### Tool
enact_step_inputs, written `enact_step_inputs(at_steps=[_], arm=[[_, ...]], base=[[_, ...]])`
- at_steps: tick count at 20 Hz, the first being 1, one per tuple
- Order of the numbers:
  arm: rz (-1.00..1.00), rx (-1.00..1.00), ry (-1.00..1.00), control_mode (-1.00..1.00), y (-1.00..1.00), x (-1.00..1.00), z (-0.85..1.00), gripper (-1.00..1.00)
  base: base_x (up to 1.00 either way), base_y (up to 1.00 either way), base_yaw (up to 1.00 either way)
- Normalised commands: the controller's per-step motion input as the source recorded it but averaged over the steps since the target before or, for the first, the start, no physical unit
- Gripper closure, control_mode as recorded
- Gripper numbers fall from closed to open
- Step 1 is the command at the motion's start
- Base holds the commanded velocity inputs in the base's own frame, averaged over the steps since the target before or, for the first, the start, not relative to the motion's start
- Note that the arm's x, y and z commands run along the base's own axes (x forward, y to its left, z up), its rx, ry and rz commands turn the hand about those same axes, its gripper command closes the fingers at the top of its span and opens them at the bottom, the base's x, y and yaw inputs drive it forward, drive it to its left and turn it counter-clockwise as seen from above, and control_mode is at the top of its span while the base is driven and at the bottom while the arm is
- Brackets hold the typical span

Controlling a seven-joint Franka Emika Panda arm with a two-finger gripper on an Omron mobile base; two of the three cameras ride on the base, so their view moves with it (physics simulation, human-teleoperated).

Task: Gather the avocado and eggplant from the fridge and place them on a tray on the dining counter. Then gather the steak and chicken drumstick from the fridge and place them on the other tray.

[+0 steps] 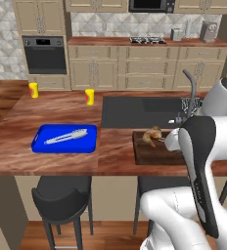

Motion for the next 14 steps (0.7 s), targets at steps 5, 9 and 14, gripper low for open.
enact_step_inputs(at_steps=[5, 9, 14], arm=[[0.0, 0.0, 0.0, -1.0, 0.0, 0.0, 0.0, -1.0], [0.0, 0.0, -0.03, -1.0, 0.01, -0.11, 0.0, -1.0], [0.0, 0.0, -0.01, 1.0, 0.06, -0.08, 0.0, -1.0]], base=[[0.0, 0.0, 0.0], [0.0, 0.0, 0.0], [-0.29, 0.53, 0.0]])
